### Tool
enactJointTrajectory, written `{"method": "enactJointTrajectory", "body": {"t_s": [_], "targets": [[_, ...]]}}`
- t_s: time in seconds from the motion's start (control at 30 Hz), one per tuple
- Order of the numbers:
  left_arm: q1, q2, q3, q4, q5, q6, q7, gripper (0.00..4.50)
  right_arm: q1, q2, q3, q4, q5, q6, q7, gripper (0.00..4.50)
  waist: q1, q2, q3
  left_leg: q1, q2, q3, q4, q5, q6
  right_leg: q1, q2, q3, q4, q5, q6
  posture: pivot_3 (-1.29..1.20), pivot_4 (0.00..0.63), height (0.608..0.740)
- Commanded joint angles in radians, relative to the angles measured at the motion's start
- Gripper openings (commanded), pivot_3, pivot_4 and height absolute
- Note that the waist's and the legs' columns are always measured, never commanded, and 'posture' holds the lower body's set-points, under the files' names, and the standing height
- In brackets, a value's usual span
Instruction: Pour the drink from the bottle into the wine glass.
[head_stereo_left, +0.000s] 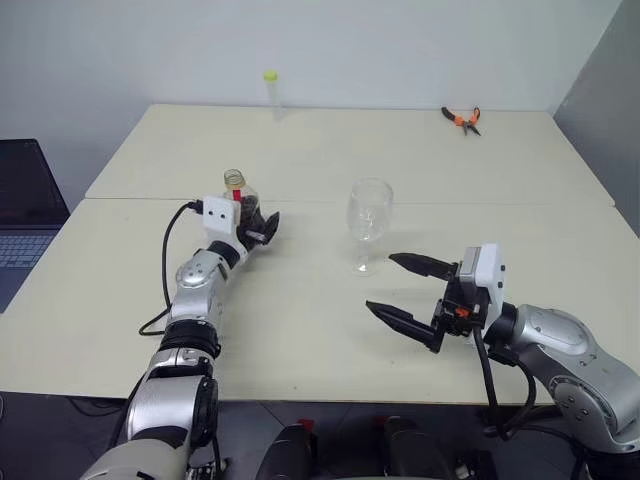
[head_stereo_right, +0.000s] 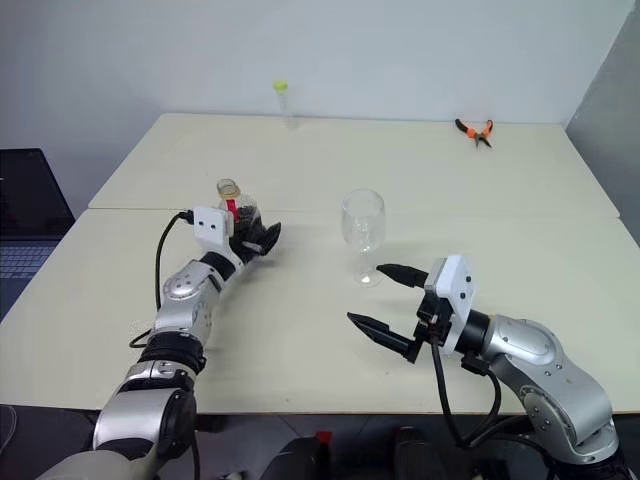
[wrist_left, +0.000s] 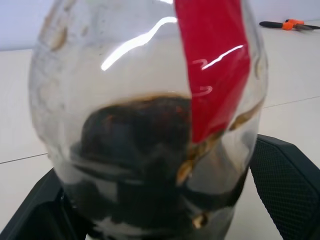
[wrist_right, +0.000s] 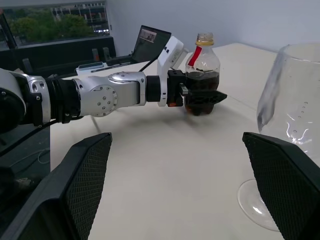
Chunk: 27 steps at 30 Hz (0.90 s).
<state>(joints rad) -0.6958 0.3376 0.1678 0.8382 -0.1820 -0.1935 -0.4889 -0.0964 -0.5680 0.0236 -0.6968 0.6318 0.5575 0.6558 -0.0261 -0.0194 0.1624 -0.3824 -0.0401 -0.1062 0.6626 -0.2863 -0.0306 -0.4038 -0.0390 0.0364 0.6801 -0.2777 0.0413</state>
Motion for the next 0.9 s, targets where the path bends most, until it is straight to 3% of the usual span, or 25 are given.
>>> {"method": "enactJointTrajectory", "body": {"t_s": [0.03,0.23,0.33,0.53,0.9], "targets": [[-0.033,0.002,0.019,0.003,-0.017,-0.033,-0.014,3.89,-0.007,0.001,-0.002,-0.028,0.011,-0.006,-0.002,4.50,0.000,0.000,0.000,0.000,0.000,0.000,0.000,0.000,0.000,0.000,0.000,0.000,0.000,0.000,0.000,0.00,0.150,0.740],[-0.045,0.013,0.030,-0.022,-0.027,-0.031,-0.029,1.97,-0.008,0.005,0.002,-0.026,0.008,-0.013,-0.004,4.50,0.000,0.000,0.000,0.000,0.000,0.000,0.000,0.000,0.000,0.000,0.000,0.000,0.000,0.000,0.000,0.00,0.150,0.740],[-0.047,0.021,0.034,-0.057,-0.033,-0.016,-0.032,1.43,-0.014,0.012,0.004,-0.027,0.007,-0.017,-0.009,4.50,0.000,0.000,0.000,0.000,0.000,0.000,0.000,0.000,0.000,0.000,0.000,0.000,0.000,0.000,0.000,0.00,0.150,0.740],[-0.042,0.020,0.036,-0.149,-0.047,0.031,-0.031,1.09,-0.018,0.029,0.008,-0.027,0.003,-0.018,-0.020,4.50,0.000,-0.001,0.001,-0.001,0.000,0.000,0.000,0.000,0.000,-0.001,0.000,0.000,0.000,0.000,0.000,0.00,0.150,0.740],[-0.076,-0.005,-0.005,-0.270,-0.055,0.119,-0.052,1.04,-0.030,0.072,-0.003,-0.020,-0.004,-0.021,-0.060,4.50,0.000,-0.001,0.001,-0.001,0.000,0.000,0.001,0.000,0.000,-0.001,0.000,0.000,0.000,0.000,0.000,0.00,0.150,0.740]]}}
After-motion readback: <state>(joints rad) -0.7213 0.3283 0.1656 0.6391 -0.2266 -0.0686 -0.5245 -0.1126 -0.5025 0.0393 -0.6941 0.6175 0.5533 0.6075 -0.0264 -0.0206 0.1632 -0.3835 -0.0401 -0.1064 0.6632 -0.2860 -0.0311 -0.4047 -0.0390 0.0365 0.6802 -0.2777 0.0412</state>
